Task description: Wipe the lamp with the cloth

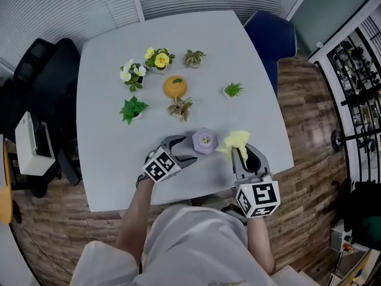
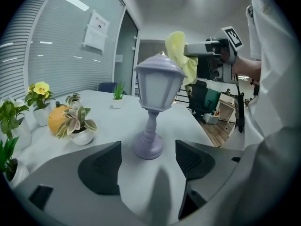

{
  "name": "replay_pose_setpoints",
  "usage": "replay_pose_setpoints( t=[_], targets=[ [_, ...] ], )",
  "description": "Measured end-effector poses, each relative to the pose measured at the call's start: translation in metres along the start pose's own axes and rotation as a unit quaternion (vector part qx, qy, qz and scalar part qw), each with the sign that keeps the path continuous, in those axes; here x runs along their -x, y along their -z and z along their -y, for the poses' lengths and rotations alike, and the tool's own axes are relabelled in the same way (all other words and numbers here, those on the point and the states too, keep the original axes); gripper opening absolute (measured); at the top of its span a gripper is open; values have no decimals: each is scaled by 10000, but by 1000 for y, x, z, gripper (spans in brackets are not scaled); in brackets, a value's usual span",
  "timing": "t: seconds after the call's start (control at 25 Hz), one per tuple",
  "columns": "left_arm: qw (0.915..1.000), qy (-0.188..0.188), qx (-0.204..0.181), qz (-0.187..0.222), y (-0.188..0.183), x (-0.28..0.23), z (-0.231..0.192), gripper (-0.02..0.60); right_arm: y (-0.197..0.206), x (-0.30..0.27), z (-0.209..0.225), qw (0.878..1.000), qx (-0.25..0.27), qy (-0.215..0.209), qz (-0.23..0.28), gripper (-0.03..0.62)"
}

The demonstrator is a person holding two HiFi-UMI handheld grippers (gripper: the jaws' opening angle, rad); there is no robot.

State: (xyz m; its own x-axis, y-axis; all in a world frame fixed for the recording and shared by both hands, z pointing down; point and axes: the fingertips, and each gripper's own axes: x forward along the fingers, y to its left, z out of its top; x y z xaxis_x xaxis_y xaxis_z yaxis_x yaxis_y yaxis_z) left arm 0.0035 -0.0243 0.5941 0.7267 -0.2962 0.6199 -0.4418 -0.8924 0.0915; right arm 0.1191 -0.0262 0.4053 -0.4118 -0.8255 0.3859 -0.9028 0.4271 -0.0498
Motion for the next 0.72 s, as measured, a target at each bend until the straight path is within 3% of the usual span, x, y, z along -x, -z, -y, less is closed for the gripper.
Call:
replay_pose_setpoints(
  t=[0.16, 0.72],
  targets=[
    [9997, 34, -158, -190, 12, -16, -2, 339, -1, -8, -1, 9999, 39, -139, -38, 72],
    [9967, 29, -774, -257, 6, -45, 0, 339, -1, -13, 0, 9988, -87, -470, -71, 72]
  ],
)
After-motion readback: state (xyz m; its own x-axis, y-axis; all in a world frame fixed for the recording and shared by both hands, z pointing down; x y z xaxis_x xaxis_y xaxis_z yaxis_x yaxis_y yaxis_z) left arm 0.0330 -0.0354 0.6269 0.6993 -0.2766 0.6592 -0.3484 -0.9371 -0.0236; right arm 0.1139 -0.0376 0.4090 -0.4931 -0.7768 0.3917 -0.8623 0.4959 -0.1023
